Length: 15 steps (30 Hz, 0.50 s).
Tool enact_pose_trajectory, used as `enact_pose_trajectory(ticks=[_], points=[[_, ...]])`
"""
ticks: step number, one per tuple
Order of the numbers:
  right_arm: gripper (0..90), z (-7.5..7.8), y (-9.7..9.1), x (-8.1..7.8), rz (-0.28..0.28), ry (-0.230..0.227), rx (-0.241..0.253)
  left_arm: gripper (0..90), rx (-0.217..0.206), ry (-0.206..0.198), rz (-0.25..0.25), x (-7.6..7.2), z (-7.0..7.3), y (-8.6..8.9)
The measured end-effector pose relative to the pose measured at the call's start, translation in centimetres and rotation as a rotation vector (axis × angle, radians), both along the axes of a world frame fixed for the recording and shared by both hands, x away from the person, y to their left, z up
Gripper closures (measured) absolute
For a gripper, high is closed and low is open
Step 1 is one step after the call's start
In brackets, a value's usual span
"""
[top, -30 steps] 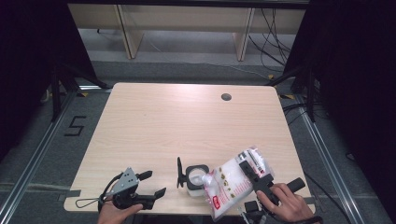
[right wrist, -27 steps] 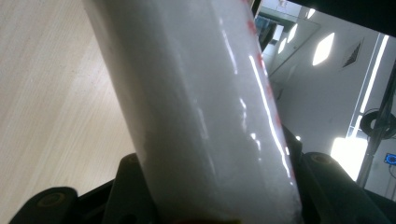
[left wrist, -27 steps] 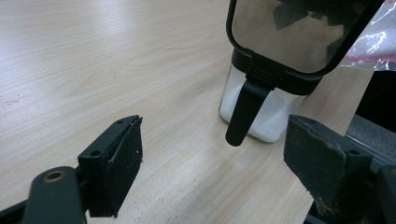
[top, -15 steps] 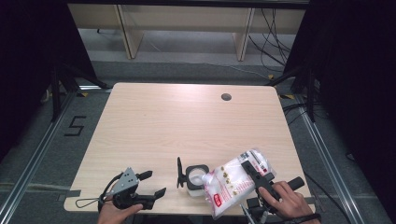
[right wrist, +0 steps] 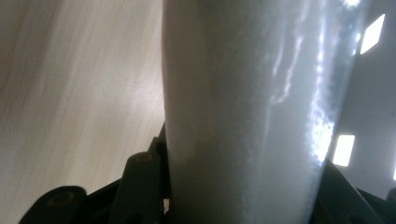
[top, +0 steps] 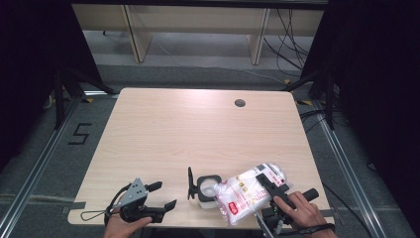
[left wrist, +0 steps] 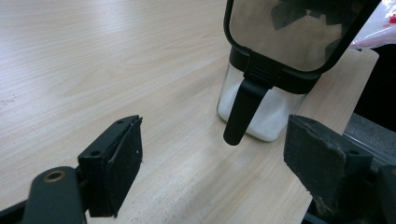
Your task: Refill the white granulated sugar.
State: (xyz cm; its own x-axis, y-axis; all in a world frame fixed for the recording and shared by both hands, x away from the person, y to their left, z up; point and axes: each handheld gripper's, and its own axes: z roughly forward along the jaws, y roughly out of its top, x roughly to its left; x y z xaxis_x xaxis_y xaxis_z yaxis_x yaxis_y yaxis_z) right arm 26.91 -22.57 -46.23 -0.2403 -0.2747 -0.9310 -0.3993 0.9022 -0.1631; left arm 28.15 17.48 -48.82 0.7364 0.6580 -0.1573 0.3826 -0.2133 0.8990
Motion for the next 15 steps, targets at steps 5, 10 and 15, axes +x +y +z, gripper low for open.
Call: enact_pose_trajectory(ticks=[5, 10, 15], points=[[60.8, -0.10, -0.18, 0.36, 0.019, 0.025, 0.029, 19.0, -0.003, -0.002, -0.001, -0.01, 0.02, -0.02], [61.3, -0.22, -0.45, 0.48, 0.016, 0.053, 0.072, 19.0, 0.011, -0.011, -0.005, 0.00, 0.10, 0.09], [61.8, -0.28, -0.98, 0.66, -0.008, 0.113, 0.144, 19.0, 0.007, -0.011, -0.008, 0.03, 0.06, 0.05]])
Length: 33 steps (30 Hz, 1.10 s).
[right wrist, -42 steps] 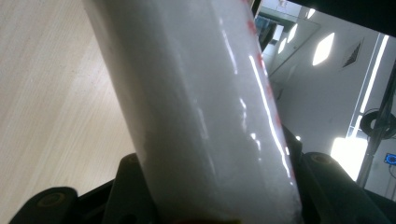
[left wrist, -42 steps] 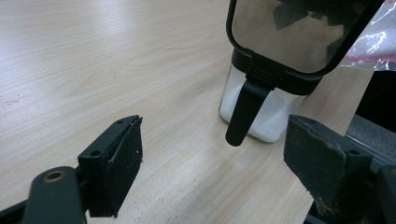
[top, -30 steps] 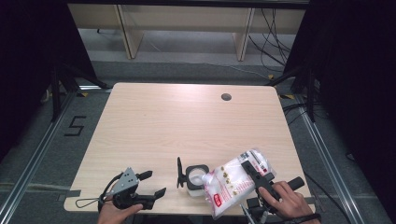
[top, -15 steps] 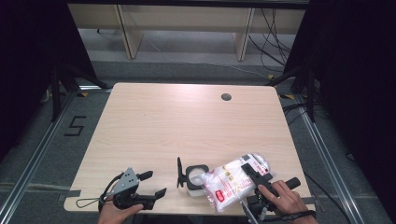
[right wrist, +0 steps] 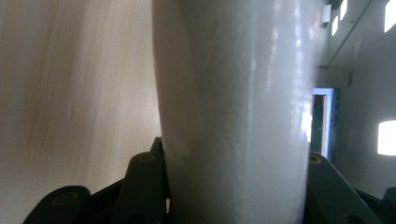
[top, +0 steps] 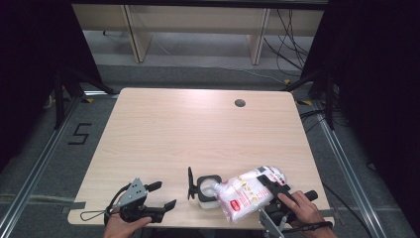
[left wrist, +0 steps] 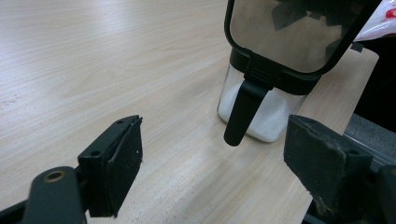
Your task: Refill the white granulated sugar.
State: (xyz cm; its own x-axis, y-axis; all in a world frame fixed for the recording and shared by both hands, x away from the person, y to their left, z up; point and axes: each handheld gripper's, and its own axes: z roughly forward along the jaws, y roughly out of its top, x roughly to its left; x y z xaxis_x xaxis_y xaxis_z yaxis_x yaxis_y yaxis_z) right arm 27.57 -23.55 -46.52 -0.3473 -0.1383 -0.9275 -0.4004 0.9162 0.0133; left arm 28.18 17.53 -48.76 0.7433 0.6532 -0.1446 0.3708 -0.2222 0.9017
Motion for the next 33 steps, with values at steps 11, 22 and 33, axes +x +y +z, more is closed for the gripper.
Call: enact_pose_trajectory(ticks=[11, 22, 33], points=[[62.7, -0.6, -1.5, 1.5, -0.013, 0.207, 0.287, 19.0, -0.010, 0.033, 0.020, -0.2, -0.1, -0.1], [63.0, -1.5, -3.9, 3.6, -0.069, 0.454, 0.681, 19.0, -0.012, 0.014, 0.017, 0.0, -0.1, 0.0], [63.3, -3.0, -7.1, 5.4, -0.153, 0.602, 0.952, 19.0, -0.008, 0.010, 0.013, 0.0, -0.1, 0.1]])
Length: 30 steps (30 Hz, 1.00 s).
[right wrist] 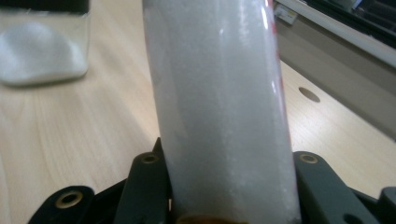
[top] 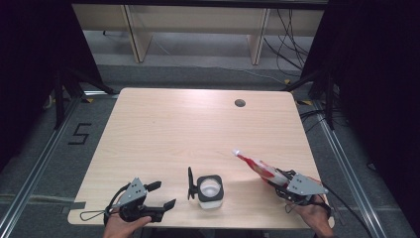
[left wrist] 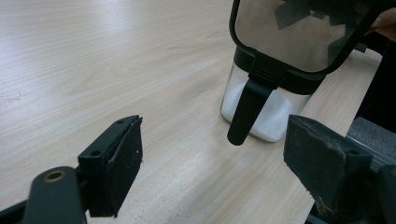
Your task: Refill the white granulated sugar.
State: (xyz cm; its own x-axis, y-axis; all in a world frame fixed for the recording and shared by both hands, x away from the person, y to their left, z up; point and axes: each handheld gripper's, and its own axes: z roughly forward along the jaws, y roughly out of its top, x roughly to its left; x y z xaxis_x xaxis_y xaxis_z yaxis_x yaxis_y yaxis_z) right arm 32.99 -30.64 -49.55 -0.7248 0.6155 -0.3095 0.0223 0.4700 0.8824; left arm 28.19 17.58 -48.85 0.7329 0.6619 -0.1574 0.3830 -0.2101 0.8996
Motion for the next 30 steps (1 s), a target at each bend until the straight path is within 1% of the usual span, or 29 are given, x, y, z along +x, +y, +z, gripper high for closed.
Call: enact_pose_trajectory(ticks=[1, 2, 3, 4, 5, 6, 7, 8, 9, 10, 11, 12, 13, 14, 16, 17, 18, 19, 20, 21, 22, 23, 24, 26, 27, 28, 29, 30], points=[[63.4, -0.1, -0.3, 0.2, 0.001, 0.014, 0.027, 19.0, -0.002, 0.004, 0.003, 0.0, 0.0, 0.0], [63.4, -0.2, -0.6, 0.1, -0.017, 0.048, 0.053, 19.0, -0.002, 0.004, 0.006, -0.1, 0.0, 0.0], [63.4, -0.2, -0.8, 0.2, -0.019, 0.048, 0.059, 19.0, -0.014, 0.005, 0.007, 0.0, 0.0, -0.1], [63.4, -0.3, -0.9, 0.2, -0.022, 0.052, 0.059, 19.0, -0.003, -0.005, -0.002, 0.0, 0.0, 0.0], [63.3, -0.5, -1.0, 0.3, -0.026, 0.030, 0.066, 19.0, 0.001, -0.002, -0.002, 0.0, 0.0, 0.0], [63.4, -0.5, -1.1, 0.3, -0.024, 0.038, 0.066, 19.0, -0.006, 0.003, 0.003, 0.0, 0.0, 0.0], [63.3, -0.5, -1.0, 0.3, -0.024, 0.051, 0.078, 19.0, -0.006, 0.003, 0.003, 0.0, -0.1, -0.1], [63.3, -0.5, -1.3, 0.6, -0.021, 0.010, 0.065, 19.1, -0.006, 0.004, 0.003, 0.0, -0.1, -0.1], [63.2, -0.7, -1.2, 0.5, -0.040, 0.034, 0.100, 19.0, -0.006, 0.003, 0.004, 0.0, -0.1, 0.0], [63.3, -0.7, -1.4, 0.5, -0.040, 0.056, 0.106, 19.0, -0.006, 0.004, 0.004, 0.0, -0.1, 0.0], [63.2, -0.7, -1.5, 0.6, -0.043, 0.055, 0.119, 19.1, -0.010, -0.001, 0.004, 0.0, -0.1, 0.0], [63.2, -0.7, -1.6, 0.6, -0.048, 0.065, 0.130, 19.1, -0.001, -0.003, 0.001, 0.0, -0.1, 0.0], [63.2, -0.8, -1.7, 0.6, -0.051, 0.080, 0.157, 19.0, 0.000, -0.001, 0.001, 0.0, -0.1, 0.0], [63.1, -0.8, -1.9, 0.7, -0.053, 0.068, 0.143, 19.0, -0.006, 0.004, 0.005, 0.0, -0.1, 0.0], [62.8, -0.8, -2.1, 0.6, -0.065, 0.087, 0.158, 19.0, 0.002, -0.002, 0.007, 0.0, 0.0, 0.0], [62.7, -0.7, -2.2, 0.5, -0.067, 0.098, 0.159, 19.0, 0.019, -0.003, 0.005, 0.0, 0.0, 0.1], [62.7, -0.7, -2.2, 0.4, -0.070, 0.100, 0.159, 19.0, 0.006, 0.001, 0.009, 0.0, -0.1, 0.0], [62.5, -0.7, -2.2, 0.3, -0.087, 0.116, 0.171, 19.0, 0.002, -0.002, 0.004, 0.0, -0.1, 0.0], [62.4, -0.7, -2.1, 0.2, -0.100, 0.113, 0.182, 19.0, 0.000, -0.003, 0.003, 0.0, -0.1, 0.0], [62.1, -0.7, -2.2, 0.2, -0.100, 0.112, 0.187, 19.0, -0.001, 0.002, 0.006, 0.0, -0.1, 0.0], [61.8, -0.6, -2.3, 0.0, -0.102, 0.138, 0.181, 19.1, 0.006, -0.005, -0.001, 0.0, -0.1, 0.1], [61.5, -0.6, -2.5, 0.0, -0.094, 0.135, 0.174, 19.0, 0.007, -0.007, -0.001, 0.0, -0.1, 0.1], [61.2, -0.6, -2.4, -0.2, -0.108, 0.168, 0.202, 19.0, 0.007, -0.006, -0.001, 0.0, 0.0, 0.1], [60.9, -0.6, -2.6, -0.3, -0.119, 0.156, 0.203, 19.0, 0.001, -0.003, 0.001, 0.0, -0.1, 0.0], [60.8, -0.5, -2.7, -0.5, -0.132, 0.184, 0.203, 19.1, -0.005, 0.003, 0.007, 0.0, -0.1, 0.0], [60.7, -0.5, -2.8, -0.3, -0.124, 0.195, 0.215, 19.1, 0.000, 0.002, 0.008, 0.0, -0.1, 0.0], [60.5, -0.5, -3.0, -0.4, -0.134, 0.179, 0.216, 19.0, 0.001, 0.005, 0.013, -0.1, 0.0, 0.0], [60.3, -0.6, -3.1, -0.4, -0.129, 0.200, 0.232, 19.0, -0.008, 0.004, 0.013, 0.0, -0.1, -0.1]])
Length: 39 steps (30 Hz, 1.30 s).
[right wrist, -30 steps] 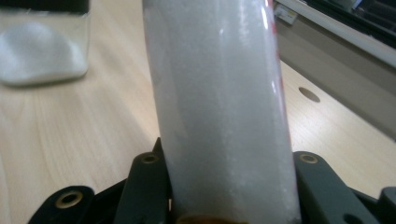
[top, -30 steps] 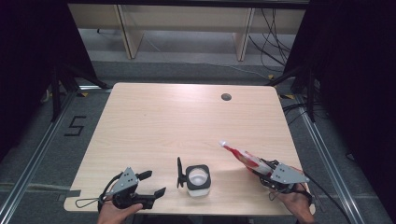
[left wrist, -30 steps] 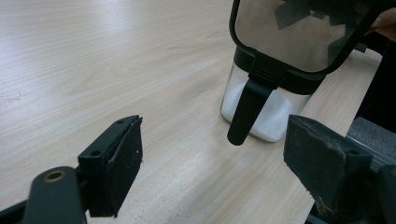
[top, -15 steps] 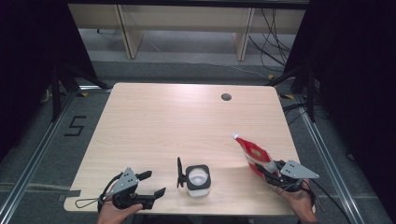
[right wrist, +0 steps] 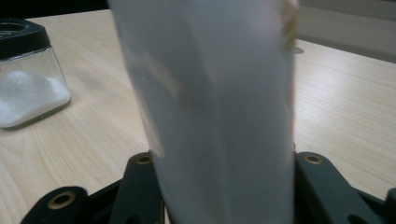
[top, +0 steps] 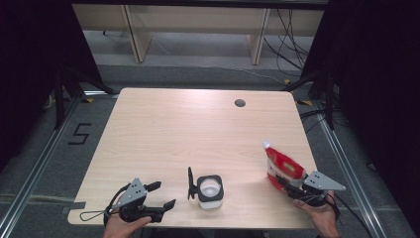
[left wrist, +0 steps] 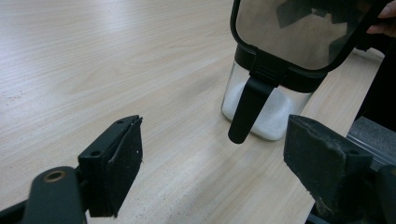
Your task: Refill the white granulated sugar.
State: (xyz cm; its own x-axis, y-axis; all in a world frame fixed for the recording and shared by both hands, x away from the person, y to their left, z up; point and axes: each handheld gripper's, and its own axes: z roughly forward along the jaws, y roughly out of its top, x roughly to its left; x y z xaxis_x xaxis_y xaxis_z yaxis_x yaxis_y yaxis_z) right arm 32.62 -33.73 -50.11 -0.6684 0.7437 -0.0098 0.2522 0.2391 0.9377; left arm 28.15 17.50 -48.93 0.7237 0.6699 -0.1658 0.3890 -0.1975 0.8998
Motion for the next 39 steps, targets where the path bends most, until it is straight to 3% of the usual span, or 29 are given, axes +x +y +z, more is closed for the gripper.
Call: enact_pose_trajectory(ticks=[1, 2, 3, 4, 6, 7, 8, 9, 10, 12, 13, 14, 15, 16, 17, 19, 20, 22, 23, 24, 25, 26, 27, 28, 30, 32, 33, 35, 39], points=[[60.1, 0.0, -0.2, -0.1, -0.012, 0.007, -0.002, 19.0, -0.001, 0.000, 0.000, 0.0, 0.0, 0.0], [59.9, -0.1, -0.3, -0.1, -0.025, 0.010, 0.029, 19.0, 0.000, 0.000, -0.001, 0.0, 0.0, 0.0], [59.6, 0.0, -0.4, -0.4, -0.050, 0.045, 0.053, 19.0, 0.006, -0.008, -0.006, 0.1, 0.0, 0.1], [59.4, -0.1, -0.7, -0.3, -0.056, 0.018, 0.045, 19.0, 0.015, -0.009, -0.009, 0.1, 0.0, 0.1], [58.8, -0.1, -0.9, -0.4, -0.060, 0.046, 0.065, 19.1, -0.001, -0.001, -0.002, 0.0, 0.0, 0.0], [58.1, -0.2, -1.0, -0.4, -0.053, 0.028, 0.062, 19.0, 0.000, 0.000, -0.001, 0.0, 0.0, 0.0], [56.3, -0.2, -1.0, -0.6, -0.066, 0.054, 0.087, 19.0, 0.000, -0.001, -0.001, 0.0, 0.0, 0.0], [54.5, -0.3, -1.3, -0.5, -0.068, 0.034, 0.068, 19.0, 0.005, -0.002, -0.008, 0.1, 0.0, 0.1], [53.4, -0.3, -1.3, -0.8, -0.068, 0.056, 0.111, 19.0, 0.004, -0.001, -0.008, 0.0, 0.0, 0.1], [49.9, -0.4, -1.7, -0.7, -0.078, -0.001, 0.091, 19.0, 0.007, -0.005, -0.003, 0.0, 0.0, 0.0], [48.9, -0.2, -1.6, -1.1, -0.088, 0.058, 0.122, 19.0, 0.002, -0.001, -0.003, 0.0, 0.0, 0.0], [46.4, -0.2, -1.8, -0.9, -0.087, 0.001, 0.093, 19.0, 0.009, -0.002, -0.006, 0.0, 0.0, 0.0], [42.7, 0.0, -1.8, -1.1, -0.080, 0.032, 0.104, 19.0, 0.010, -0.001, -0.006, 0.0, 0.0, 0.0], [41.0, 0.0, -1.8, -1.0, -0.091, -0.001, 0.093, 19.0, 0.009, -0.001, -0.005, 0.0, 0.0, 0.0], [39.9, 0.2, -1.7, -1.3, -0.087, 0.036, 0.110, 19.0, 0.011, -0.001, -0.006, 0.1, 0.0, 0.1], [35.0, 0.4, -1.7, -1.5, -0.091, 0.022, 0.056, 19.0, 0.022, 0.002, 0.000, 0.0, 0.1, 0.1], [33.2, 0.5, -1.6, -1.6, -0.087, 0.041, 0.087, 19.0, 0.010, -0.003, -0.007, 0.1, 0.0, 0.1], [28.4, 0.6, -1.7, -1.7, -0.102, 0.013, 0.092, 19.0, 0.011, -0.001, -0.005, 0.1, 0.0, 0.1], [26.4, 0.7, -1.7, -2.1, -0.111, 0.051, 0.107, 19.0, 0.010, 0.000, -0.004, 0.1, 0.0, 0.1], [26.3, 0.8, -1.7, -2.2, -0.108, 0.038, 0.092, 19.0, 0.015, 0.000, -0.002, 0.0, 0.0, 0.1], [25.7, 0.8, -1.4, -2.7, -0.118, 0.079, 0.130, 19.0, 0.016, 0.001, -0.001, 0.0, 0.0, 0.1], [24.7, 0.9, -1.4, -2.9, -0.107, 0.065, 0.103, 19.0, 0.017, 0.002, -0.002, 0.0, 0.0, 0.1], [24.2, 1.0, -1.2, -3.3, -0.134, 0.084, 0.099, 19.0, 0.018, 0.000, -0.003, 0.0, 0.0, 0.1], [23.8, 1.1, -1.4, -3.3, -0.143, 0.059, 0.054, 19.0, 0.017, 0.002, -0.002, 0.0, 0.0, 0.1], [24.3, 1.0, -1.2, -3.9, -0.183, 0.092, 0.078, 19.0, 0.017, 0.000, -0.003, 0.0, 0.0, 0.1], [24.2, 1.1, -1.4, -4.4, -0.200, 0.103, 0.026, 19.0, 0.018, 0.000, -0.004, 0.0, 0.0, 0.1], [23.5, 1.0, -1.4, -4.7, -0.210, 0.142, 0.030, 19.0, 0.019, 0.000, -0.004, 0.0, 0.0, 0.1], [22.8, 1.0, -1.5, -5.1, -0.222, 0.169, 0.030, 19.0, 0.015, 0.001, -0.003, 0.0, 0.0, 0.1], [22.7, 1.4, -1.5, -5.8, -0.221, 0.135, -0.006, 19.0, 0.011, -0.005, -0.014, 0.3, -0.1, 0.1]])
